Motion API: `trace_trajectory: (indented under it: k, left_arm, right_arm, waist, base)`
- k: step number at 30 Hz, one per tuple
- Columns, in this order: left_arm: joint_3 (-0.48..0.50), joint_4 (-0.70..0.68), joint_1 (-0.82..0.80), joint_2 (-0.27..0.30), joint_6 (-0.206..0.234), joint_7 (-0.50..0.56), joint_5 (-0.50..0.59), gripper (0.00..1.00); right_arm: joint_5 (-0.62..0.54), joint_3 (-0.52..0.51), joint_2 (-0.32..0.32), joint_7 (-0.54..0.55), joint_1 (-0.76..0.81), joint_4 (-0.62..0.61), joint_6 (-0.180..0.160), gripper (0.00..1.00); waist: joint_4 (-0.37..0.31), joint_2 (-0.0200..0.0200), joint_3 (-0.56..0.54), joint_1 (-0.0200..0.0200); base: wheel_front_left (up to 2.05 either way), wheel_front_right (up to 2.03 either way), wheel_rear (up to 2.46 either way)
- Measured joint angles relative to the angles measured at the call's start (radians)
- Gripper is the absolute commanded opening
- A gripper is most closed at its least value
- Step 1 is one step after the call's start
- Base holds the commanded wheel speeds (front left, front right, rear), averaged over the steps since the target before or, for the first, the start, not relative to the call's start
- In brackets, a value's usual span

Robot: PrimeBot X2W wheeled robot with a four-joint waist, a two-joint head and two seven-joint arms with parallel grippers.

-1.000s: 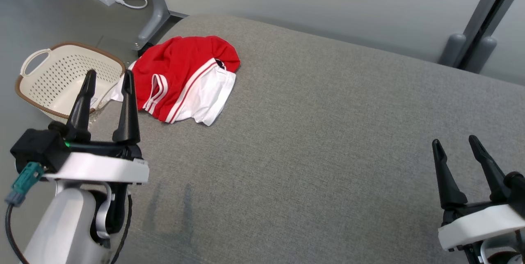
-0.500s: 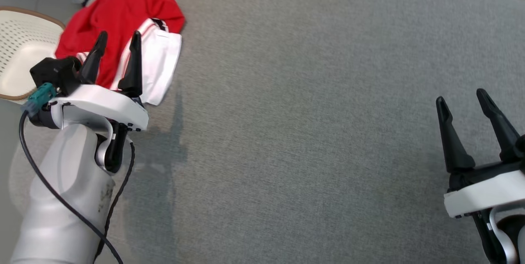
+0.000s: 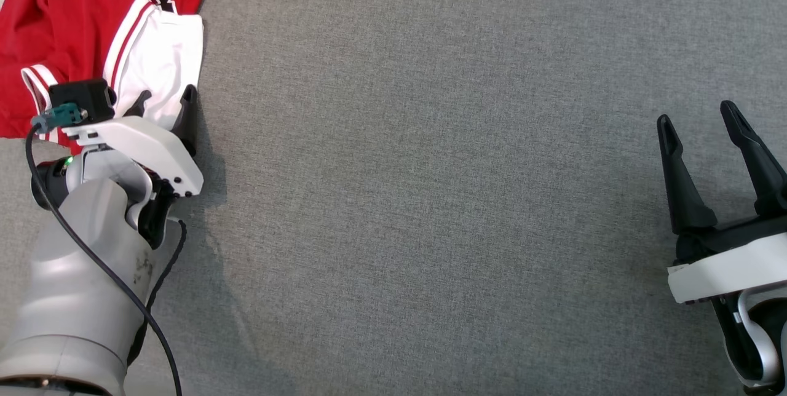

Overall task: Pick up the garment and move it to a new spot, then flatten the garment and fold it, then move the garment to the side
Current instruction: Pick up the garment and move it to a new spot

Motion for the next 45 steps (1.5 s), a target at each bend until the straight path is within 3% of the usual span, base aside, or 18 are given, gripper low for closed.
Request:
trace_trajectory:
  k: [3, 4, 6, 18, 22, 23, 27, 36, 45]
  left_arm:
    - [-0.007, 0.027, -0.027, -0.001, 0.000, 0.037, -0.013, 1.00]
    - [-0.010, 0.032, -0.032, -0.001, 0.000, 0.045, -0.016, 0.94]
    - [-0.018, 0.038, -0.038, 0.001, -0.001, 0.034, -0.016, 0.00]
    - [-0.025, 0.006, -0.021, 0.063, 0.011, -0.109, 0.002, 0.00]
    - [0.007, -0.119, 0.008, 0.090, 0.044, -0.111, 0.023, 0.00]
    - [0.043, -0.223, 0.045, 0.110, 0.070, -0.112, 0.046, 0.00]
    - [0.106, -0.381, 0.133, 0.124, 0.104, -0.112, 0.078, 0.00]
    - [0.211, -0.757, 0.421, 0.086, 0.147, -0.112, 0.156, 0.00]
    - [0.186, -1.042, 0.679, 0.039, 0.175, -0.095, 0.196, 0.00]
  right_arm:
    - [-0.002, 0.006, 0.000, 0.002, -0.006, 0.000, 0.000, 1.00]
    - [-0.002, 0.009, 0.000, 0.002, -0.010, 0.001, 0.000, 1.00]
    - [-0.001, 0.015, 0.000, 0.002, -0.022, 0.002, 0.000, 1.00]
    - [0.002, -0.001, 0.022, -0.035, -0.014, 0.042, 0.000, 1.00]
    - [0.002, -0.002, 0.033, -0.046, 0.001, 0.055, 0.000, 1.00]
    - [0.002, -0.002, 0.039, -0.053, 0.003, 0.064, 0.000, 1.00]
    - [0.003, -0.002, 0.046, -0.068, 0.012, 0.071, 0.000, 1.00]
    - [0.004, -0.013, 0.071, -0.096, 0.072, 0.105, 0.000, 1.00]
    - [-0.007, -0.016, 0.085, -0.113, 0.137, 0.114, 0.000, 1.00]
  waist:
    - [0.000, 0.0000, 0.011, 0.0000]
    - [0.000, 0.0000, 0.014, 0.0000]
    - [-0.001, 0.0001, 0.015, 0.0000]
    - [-0.009, 0.0000, -0.054, 0.0000]
    - [-0.011, 0.0000, -0.081, 0.0000]
    - [-0.012, 0.0000, -0.099, 0.0000]
    - [-0.016, 0.0000, -0.129, 0.0000]
    - [-0.050, 0.0000, -0.234, 0.0000]
    - [-0.124, 0.0000, -0.346, 0.0000]
  base:
    - [0.00, 0.00, 0.00]
    - [0.00, 0.00, 0.00]
    - [0.00, 0.00, 0.00]
    - [0.00, 0.00, 0.00]
    - [0.00, 0.00, 0.00]
    - [0.00, 0.00, 0.00]
    - [0.00, 0.00, 0.00]
    - [0.00, 0.00, 0.00]
    - [0.00, 0.00, 0.00]
